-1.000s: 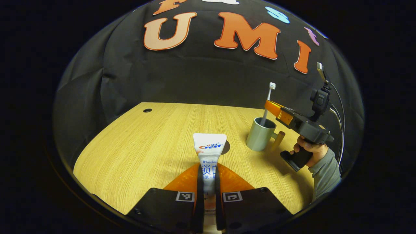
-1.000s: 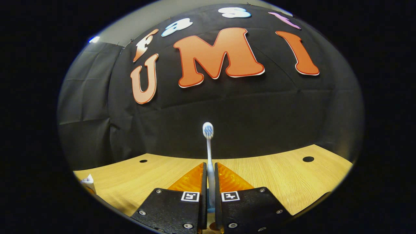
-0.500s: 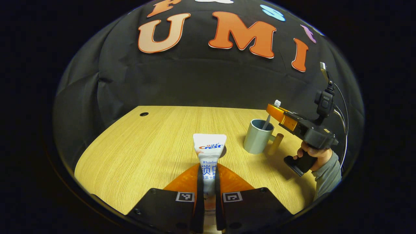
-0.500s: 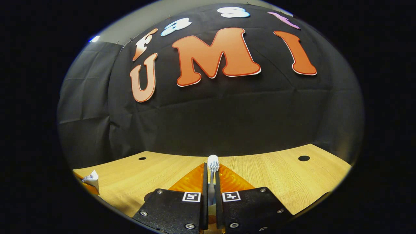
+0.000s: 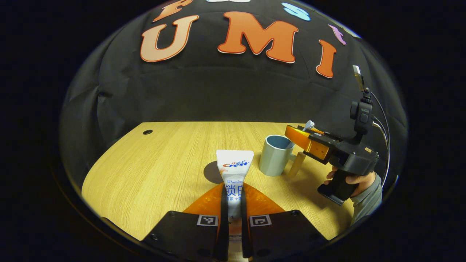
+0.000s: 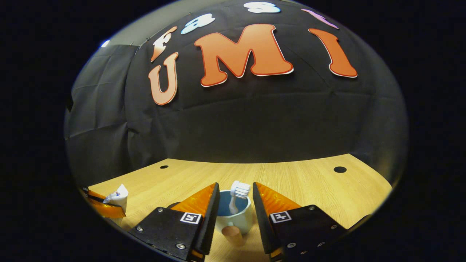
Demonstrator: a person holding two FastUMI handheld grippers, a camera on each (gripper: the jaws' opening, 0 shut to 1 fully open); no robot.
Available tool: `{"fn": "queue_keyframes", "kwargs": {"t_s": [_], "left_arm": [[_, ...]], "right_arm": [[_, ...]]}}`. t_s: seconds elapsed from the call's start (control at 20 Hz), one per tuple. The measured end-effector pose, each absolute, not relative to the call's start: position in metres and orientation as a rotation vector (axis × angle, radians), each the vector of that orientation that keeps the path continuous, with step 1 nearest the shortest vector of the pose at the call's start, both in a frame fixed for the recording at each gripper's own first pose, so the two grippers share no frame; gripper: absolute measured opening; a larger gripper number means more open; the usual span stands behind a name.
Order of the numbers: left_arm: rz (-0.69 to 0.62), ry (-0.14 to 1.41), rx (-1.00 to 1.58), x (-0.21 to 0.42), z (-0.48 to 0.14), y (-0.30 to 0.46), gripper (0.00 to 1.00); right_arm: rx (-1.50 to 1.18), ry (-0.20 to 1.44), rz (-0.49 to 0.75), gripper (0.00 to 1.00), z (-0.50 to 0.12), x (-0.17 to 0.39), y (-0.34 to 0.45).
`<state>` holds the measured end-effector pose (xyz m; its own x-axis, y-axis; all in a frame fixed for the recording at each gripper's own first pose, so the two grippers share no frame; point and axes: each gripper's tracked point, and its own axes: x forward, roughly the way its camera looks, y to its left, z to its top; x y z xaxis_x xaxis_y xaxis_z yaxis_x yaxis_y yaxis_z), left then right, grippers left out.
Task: Put the toothbrush and toothpaste on the desktop into the cup, then pick up the cup and place it on the coaster on the desktop.
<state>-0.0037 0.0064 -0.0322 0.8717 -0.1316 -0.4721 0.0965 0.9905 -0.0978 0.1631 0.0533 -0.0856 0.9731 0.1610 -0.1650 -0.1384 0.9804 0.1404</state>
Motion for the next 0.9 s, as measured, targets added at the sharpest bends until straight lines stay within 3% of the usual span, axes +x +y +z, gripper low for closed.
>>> {"fn": "queue_keyframes", "kwargs": {"t_s": [0.3, 0.5, 0.9], "left_arm": [[-0.159, 0.443, -0.062, 0.011, -0.025, -0.003, 0.17], [-0.176, 0.403, -0.076, 0.018, -0.019, -0.010, 0.17], [-0.237, 0.306, -0.091, 0.040, -0.009, -0.028, 0.17]], "right_arm": [[0.133, 0.148, 0.158, 0.81, -0.070, 0.150, 0.044], [0.147, 0.127, 0.150, 0.86, -0.057, 0.136, 0.034], [0.131, 0.105, 0.118, 0.87, -0.041, 0.107, 0.011]]}}
